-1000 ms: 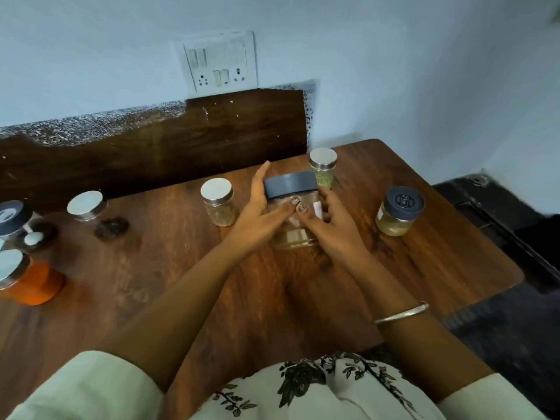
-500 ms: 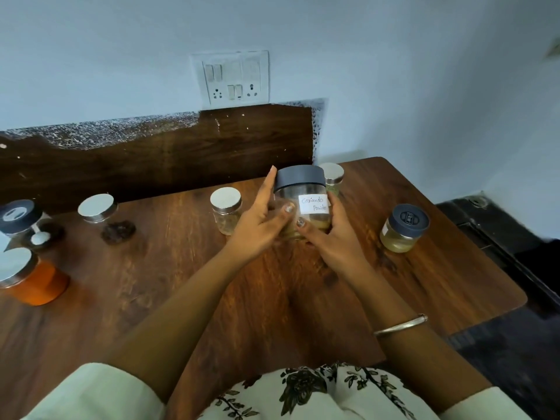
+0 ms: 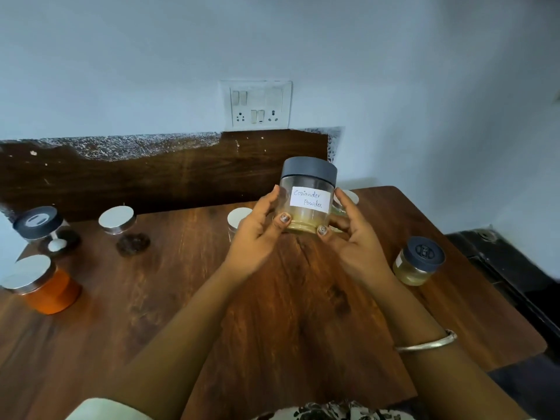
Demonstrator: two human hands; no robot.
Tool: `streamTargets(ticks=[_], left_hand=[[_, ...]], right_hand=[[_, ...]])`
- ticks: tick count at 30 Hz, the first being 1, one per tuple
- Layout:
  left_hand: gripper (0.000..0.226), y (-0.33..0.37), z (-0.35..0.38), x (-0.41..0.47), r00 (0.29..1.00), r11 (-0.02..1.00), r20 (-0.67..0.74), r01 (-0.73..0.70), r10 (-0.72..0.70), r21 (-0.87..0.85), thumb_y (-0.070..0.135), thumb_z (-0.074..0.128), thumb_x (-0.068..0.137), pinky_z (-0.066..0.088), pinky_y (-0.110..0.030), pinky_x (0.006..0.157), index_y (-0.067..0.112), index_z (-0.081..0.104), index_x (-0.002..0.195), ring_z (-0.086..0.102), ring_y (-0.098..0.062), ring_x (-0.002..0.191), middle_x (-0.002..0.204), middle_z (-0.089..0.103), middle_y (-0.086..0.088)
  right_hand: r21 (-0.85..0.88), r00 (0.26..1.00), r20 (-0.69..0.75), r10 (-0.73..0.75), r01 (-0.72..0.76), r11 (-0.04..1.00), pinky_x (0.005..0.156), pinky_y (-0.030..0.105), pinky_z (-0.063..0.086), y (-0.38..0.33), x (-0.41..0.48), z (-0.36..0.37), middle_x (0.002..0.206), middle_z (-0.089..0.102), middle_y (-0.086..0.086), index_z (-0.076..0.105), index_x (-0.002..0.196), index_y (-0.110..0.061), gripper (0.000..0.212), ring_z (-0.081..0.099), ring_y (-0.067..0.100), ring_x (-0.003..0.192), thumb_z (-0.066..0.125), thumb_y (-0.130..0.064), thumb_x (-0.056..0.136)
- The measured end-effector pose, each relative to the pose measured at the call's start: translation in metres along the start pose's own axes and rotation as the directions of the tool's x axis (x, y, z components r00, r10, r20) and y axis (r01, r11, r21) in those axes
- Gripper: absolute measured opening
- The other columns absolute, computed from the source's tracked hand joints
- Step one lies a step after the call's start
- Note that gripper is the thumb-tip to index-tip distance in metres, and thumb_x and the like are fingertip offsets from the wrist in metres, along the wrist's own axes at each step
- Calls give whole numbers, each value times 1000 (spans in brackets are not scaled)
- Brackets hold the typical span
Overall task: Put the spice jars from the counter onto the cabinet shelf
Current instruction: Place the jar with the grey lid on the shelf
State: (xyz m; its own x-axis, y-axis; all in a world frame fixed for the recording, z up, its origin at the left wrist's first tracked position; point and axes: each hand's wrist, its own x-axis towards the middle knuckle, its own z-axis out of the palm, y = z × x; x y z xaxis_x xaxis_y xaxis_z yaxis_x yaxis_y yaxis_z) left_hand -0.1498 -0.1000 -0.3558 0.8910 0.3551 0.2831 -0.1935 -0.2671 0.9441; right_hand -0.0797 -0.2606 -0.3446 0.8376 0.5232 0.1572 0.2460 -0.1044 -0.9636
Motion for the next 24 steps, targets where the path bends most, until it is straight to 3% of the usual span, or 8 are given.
streamTargets(ticks=[4,8,10,13,15,19,22,24], left_hand=[[43,10,-18,11,980,971,-109,-146,168,189,6,52,92,47,-34,97,4,44,134,53,-22,117,128,52,-11],[46,27,-49,30,949,917,-119,-244,294,314,9,53,91,40,-10,91,5,42,135,50,-9,104,112,49,-5],[45,37,-70,42,929,889,-124,-286,349,358,10,54,90,39,-6,87,4,44,134,52,-8,99,108,51,-5],[46,56,-102,62,898,849,-138,-331,417,412,17,55,91,37,-1,85,9,45,135,53,-3,98,112,56,-3],[48,70,-124,74,889,845,-150,-343,433,410,22,54,91,41,-5,89,19,41,138,55,-4,107,121,57,3],[49,106,-163,102,856,843,-211,-368,472,394,36,55,89,40,-4,88,49,29,129,49,9,113,123,43,35],[47,137,-187,128,823,837,-276,-369,496,404,46,53,83,34,0,83,53,28,122,47,8,109,121,38,38],[48,157,-199,146,792,820,-304,-386,529,422,40,57,84,33,5,75,50,29,122,48,6,107,121,41,34]], right_hand=[[-23,998,-6,-57,57,998,83,4,44,-17,17,15,128,52,-12,21,148,-28,77,54,-17,99,62,-6,87],[-68,993,-23,-116,114,991,85,2,42,-39,43,34,132,50,-19,21,147,-35,80,50,-5,116,62,-5,86],[-109,982,-44,-181,175,978,81,-1,40,-56,58,45,121,46,-36,22,145,-39,81,48,-20,107,64,-5,84],[-130,961,-79,-265,253,959,72,-6,38,-86,81,63,109,44,-46,23,134,-58,83,45,-33,93,66,-8,84],[-149,938,-88,-336,321,935,70,-7,38,-109,96,76,106,46,-48,22,124,-67,83,45,-32,93,66,-9,83],[-207,874,-114,-472,444,872,67,-8,36,-157,131,102,113,43,-37,19,121,-69,84,52,-23,89,67,-11,83],[-252,818,-122,-562,522,815,70,-5,38,-196,159,113,119,41,-23,16,122,-67,83,54,-8,91,67,-14,83],[-241,772,-126,-624,586,774,73,-1,40,-221,175,116,119,42,-18,17,125,-63,82,54,0,98,66,-12,83]])
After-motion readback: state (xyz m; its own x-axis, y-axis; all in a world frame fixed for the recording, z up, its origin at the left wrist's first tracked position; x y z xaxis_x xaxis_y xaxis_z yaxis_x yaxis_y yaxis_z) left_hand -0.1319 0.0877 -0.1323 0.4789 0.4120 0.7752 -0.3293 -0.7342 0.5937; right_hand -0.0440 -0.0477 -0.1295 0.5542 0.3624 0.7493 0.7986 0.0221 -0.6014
